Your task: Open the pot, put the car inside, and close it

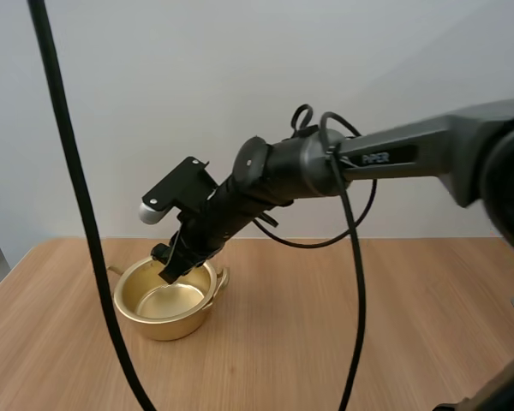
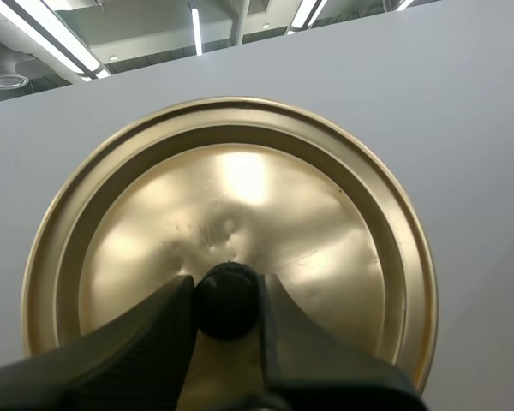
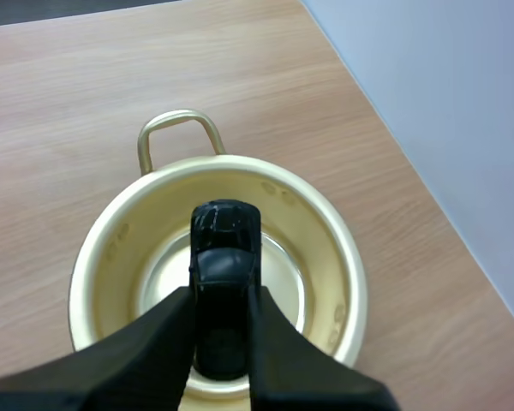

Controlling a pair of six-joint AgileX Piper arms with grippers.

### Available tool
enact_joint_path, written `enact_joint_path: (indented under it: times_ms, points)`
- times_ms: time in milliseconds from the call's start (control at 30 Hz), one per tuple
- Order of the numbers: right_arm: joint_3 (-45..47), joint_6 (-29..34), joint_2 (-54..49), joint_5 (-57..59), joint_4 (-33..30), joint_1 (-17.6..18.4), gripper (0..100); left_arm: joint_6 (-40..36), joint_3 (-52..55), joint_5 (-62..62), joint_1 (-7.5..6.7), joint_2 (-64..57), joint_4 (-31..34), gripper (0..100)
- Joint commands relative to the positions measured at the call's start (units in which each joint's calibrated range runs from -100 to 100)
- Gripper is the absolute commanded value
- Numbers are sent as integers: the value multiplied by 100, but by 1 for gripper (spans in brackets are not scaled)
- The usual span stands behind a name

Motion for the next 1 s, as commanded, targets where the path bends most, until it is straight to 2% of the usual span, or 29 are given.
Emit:
enact_joint_path:
  times_ms: [0,333,967]
  points:
    - [-379,0,474,162,-26,4,0,1,-1,-3,-1,-1,-5,0]
    - [-998,20,1528,553,-586,4,0,80,-1,-3,-1,-1,-5,0]
    - [-1014,-125,2209,317,-573,4,0,80,-1,-3,-1,-1,-5,0]
